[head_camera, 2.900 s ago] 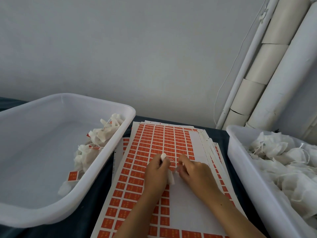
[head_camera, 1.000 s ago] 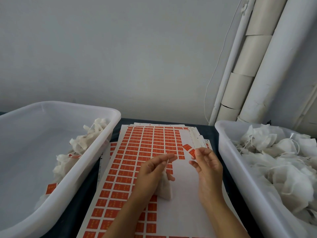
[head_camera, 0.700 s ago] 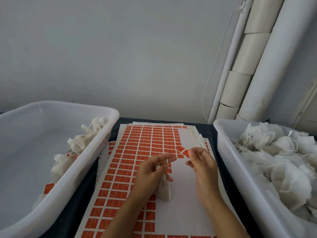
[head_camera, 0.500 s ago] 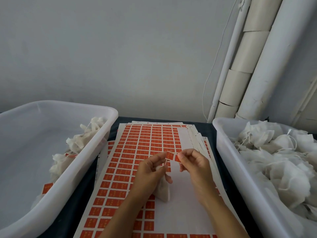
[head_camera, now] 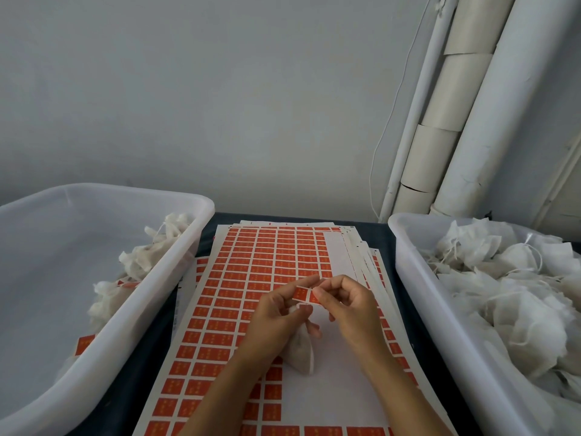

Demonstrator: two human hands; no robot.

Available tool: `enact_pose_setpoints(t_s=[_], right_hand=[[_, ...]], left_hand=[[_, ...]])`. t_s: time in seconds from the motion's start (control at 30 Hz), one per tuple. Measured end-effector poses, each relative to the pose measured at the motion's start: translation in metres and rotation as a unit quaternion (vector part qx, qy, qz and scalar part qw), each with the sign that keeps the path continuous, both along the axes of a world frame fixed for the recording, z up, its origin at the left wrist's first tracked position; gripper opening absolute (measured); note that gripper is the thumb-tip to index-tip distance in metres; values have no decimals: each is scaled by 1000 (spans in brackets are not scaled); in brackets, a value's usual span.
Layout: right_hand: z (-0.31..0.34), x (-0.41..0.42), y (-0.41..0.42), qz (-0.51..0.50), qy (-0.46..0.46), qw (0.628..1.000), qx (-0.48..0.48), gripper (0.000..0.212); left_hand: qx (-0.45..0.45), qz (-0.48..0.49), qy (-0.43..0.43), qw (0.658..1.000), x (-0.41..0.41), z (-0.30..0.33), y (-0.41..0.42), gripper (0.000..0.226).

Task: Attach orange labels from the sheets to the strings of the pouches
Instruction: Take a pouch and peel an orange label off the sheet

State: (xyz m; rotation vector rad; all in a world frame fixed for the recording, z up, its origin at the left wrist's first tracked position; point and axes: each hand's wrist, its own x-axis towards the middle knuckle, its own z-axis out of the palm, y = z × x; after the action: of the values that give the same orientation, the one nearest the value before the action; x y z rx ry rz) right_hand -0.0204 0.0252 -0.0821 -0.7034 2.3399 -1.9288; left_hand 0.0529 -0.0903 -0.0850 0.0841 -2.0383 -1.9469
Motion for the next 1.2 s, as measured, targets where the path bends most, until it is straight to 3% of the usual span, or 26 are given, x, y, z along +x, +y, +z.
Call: enact_pose_setpoints(t_s=[0.83,0.9,1.07,1.2], right_hand=[[-3,-3,1,-15,63,998,26,7],[-2,-1,0,-19,77,997,20,13],[0,1,0,-34,96,995,8,55],[-2,-1,0,-44,141,985,89,48]], left_hand=[[8,-3,9,1000,-1,0,1,29],[4,2,10,1000,-2,-1,1,29],[-4,12,9,1000,-2,-1,2,29],[-13,21,-2,1000,-1,-1,2,43]])
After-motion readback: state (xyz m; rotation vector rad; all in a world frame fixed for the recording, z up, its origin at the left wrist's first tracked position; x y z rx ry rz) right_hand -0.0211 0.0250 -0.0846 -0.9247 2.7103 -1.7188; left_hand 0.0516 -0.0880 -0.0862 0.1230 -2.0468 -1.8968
